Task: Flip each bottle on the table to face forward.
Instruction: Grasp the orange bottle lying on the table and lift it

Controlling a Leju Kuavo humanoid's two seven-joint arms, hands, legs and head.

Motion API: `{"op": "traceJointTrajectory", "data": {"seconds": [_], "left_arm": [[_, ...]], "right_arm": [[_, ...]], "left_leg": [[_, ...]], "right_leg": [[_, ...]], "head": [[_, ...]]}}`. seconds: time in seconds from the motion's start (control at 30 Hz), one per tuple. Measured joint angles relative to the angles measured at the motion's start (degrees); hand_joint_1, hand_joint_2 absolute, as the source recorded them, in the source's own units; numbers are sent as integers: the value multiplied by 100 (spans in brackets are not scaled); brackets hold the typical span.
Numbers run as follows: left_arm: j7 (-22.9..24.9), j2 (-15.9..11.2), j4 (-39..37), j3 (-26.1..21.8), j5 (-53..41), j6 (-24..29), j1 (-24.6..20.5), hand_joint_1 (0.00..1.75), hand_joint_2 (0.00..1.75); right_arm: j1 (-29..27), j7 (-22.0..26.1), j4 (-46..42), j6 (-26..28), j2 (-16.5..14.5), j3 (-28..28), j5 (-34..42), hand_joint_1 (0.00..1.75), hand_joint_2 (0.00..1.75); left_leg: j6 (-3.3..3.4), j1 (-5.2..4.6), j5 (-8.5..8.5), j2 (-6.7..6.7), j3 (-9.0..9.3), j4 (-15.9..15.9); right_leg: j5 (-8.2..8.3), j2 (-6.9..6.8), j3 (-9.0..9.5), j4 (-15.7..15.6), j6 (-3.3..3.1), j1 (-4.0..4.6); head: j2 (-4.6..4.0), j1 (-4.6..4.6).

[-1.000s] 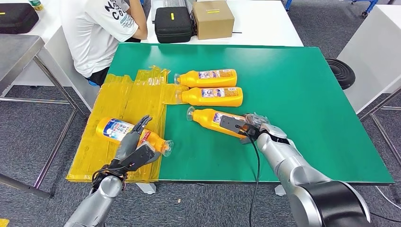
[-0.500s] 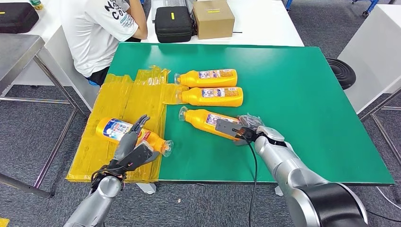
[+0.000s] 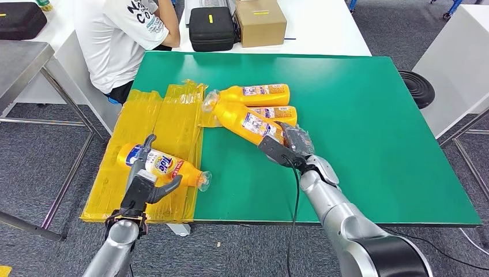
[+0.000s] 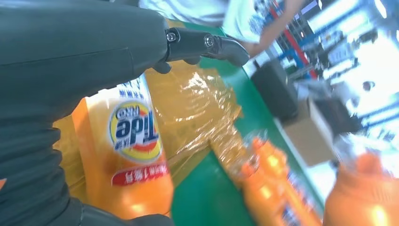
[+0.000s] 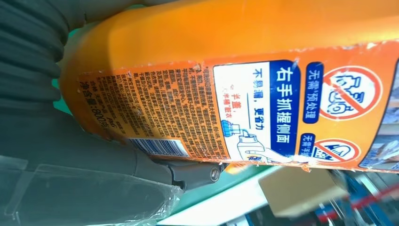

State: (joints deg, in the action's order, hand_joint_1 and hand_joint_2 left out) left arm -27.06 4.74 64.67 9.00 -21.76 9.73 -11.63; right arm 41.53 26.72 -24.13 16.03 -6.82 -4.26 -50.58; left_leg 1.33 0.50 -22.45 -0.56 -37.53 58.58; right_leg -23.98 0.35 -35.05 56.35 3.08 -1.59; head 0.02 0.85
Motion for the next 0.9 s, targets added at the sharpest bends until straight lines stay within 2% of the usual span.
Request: {"op": "traceJointTrajectory", "data": {"seconds": [0.27,0.63,0.73,0.87,0.9], "left_arm": [[-183,90,325,-287,1986,-549,240,0,175],[-183,90,417,-296,2181,-668,325,0,175],[-146,90,422,-296,2407,-891,329,0,175],[5,90,414,-258,3127,-1740,322,0,0],[42,90,408,-235,3263,-1929,315,0,0]], "right_arm": [[-510,722,-594,353,-219,154,812,175,175],[-756,773,-902,362,-299,153,889,175,175],[-776,835,-931,331,-305,144,956,175,175],[-911,1030,-1036,179,-383,11,1057,175,175],[-957,1062,-1065,144,-411,-38,1060,175,175]], "left_leg": [[0,5,0,-1,-4,0],[0,5,0,-2,-5,0],[0,5,0,-2,-5,0],[0,5,0,0,-6,0],[0,5,0,0,-7,0]], "right_leg": [[0,-1,-2,-1,0,-1],[0,-1,-3,0,0,-1],[0,-1,-4,-1,0,-1],[0,0,-8,-1,0,0],[0,0,-9,-1,0,0]], "head": [[0,-1],[0,0],[0,-1],[0,-1],[0,-1]]}}
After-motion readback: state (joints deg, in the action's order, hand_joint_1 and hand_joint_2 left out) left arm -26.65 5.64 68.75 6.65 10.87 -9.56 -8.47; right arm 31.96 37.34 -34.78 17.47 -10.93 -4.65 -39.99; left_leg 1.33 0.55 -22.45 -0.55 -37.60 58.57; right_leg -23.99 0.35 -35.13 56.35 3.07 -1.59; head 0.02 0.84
